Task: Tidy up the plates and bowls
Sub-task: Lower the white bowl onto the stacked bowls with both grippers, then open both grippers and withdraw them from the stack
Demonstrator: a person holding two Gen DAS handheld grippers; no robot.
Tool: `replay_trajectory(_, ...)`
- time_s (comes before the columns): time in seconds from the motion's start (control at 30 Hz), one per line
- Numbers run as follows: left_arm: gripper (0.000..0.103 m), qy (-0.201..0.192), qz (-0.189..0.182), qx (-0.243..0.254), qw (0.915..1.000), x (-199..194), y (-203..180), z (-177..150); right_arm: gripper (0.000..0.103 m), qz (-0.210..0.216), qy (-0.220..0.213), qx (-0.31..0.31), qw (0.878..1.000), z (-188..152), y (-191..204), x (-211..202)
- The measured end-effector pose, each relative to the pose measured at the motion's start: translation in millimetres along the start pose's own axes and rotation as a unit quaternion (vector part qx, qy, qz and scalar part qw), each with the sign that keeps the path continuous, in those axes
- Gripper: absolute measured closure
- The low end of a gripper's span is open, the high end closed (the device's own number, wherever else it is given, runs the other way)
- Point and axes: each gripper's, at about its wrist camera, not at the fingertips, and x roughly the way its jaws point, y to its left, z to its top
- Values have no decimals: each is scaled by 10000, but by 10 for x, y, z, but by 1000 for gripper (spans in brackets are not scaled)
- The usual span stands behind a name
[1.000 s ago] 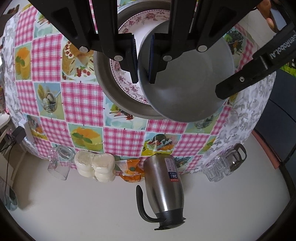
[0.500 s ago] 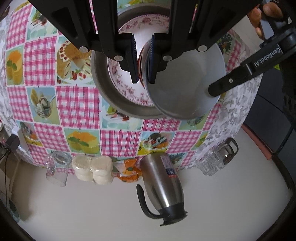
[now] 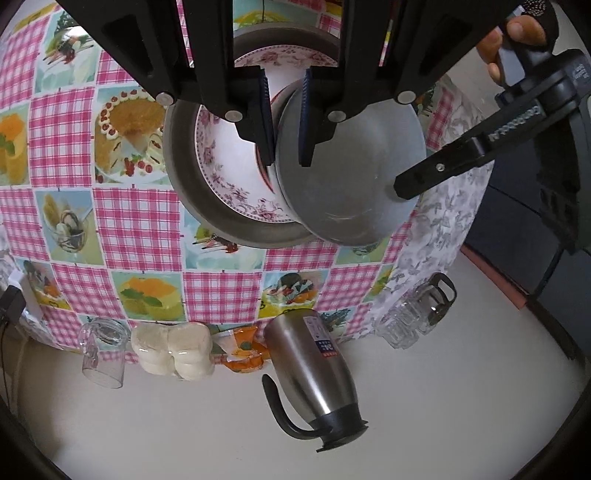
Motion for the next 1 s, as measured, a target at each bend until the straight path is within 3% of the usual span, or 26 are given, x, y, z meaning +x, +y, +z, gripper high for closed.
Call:
replay_trajectory(0.23,84,-112,50,-172,9998,33,66,29,87,-138,-94,245,9996,25,-78,28)
replay_trajectory(0.37,84,-149,-50,-226,9996,47,78,44,87,159,-123,490,9986,34,-180,35)
replay_trajectory(0.5,84,-248,-21,-182,9995,22,51,52,87,162,-246,514,9982,46,-163,5)
replay_trajectory(0.77,79,-90,-229,-528,9983,128,198,51,87,289,-186,676,9971,36,-219,51)
replay_trajectory(1.0,79,-95,-117,-424,9990,62,159,49,85,191,-169,569,9981,38,-195,13)
